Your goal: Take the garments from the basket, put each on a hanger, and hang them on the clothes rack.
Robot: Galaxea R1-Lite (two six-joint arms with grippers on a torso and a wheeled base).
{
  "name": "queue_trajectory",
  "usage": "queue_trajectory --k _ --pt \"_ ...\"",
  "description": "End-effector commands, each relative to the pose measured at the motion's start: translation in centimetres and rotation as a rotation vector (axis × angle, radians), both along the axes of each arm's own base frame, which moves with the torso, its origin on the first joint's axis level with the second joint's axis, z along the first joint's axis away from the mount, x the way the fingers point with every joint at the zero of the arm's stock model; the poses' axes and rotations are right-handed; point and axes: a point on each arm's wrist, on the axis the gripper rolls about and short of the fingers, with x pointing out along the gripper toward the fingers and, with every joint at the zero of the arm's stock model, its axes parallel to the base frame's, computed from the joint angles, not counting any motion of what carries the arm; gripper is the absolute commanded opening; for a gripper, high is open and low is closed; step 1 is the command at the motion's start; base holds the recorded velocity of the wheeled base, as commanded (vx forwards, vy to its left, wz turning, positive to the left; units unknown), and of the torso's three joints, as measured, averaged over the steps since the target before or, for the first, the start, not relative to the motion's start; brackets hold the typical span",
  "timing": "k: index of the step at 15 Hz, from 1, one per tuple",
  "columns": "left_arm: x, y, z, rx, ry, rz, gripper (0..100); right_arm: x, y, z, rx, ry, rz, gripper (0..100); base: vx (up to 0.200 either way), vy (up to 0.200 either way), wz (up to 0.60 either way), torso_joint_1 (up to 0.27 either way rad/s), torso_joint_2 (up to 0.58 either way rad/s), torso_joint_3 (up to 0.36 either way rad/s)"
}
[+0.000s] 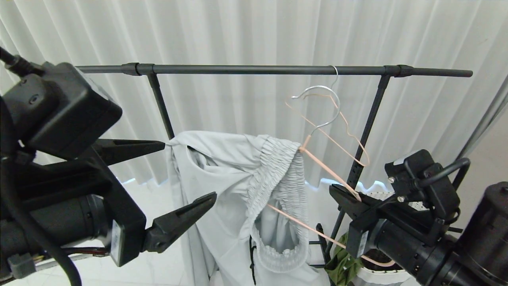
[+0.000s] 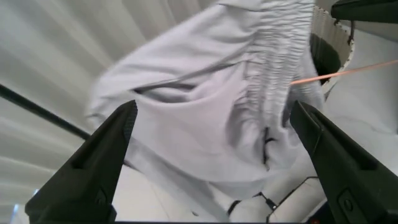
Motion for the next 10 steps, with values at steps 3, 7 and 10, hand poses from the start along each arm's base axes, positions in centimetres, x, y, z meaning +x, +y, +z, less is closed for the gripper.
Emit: queue_trajectory --k 3,7,10 --pt "4.4 3.5 0.3 0.060 -0.084 -0.099 100 -0.9 -1.7 -0.3 -0.006 -0.002 -0.001 0 0.000 0.000 0.00 0.000 0.00 0.000" --pt "7.5 2.5 -0.7 0.121 -0.093 -0.275 100 -1.3 -1.6 -0.7 -0.024 -0.003 0.018 0 0.000 0.000 0.00 0.000 0.00 0.000" --pt "9.1 1.5 -1.9 0.162 -0.100 -0.427 100 -2.1 -1.6 -1.2 -0.043 0.000 0.051 0 0.000 0.000 0.00 0.000 0.00 0.000"
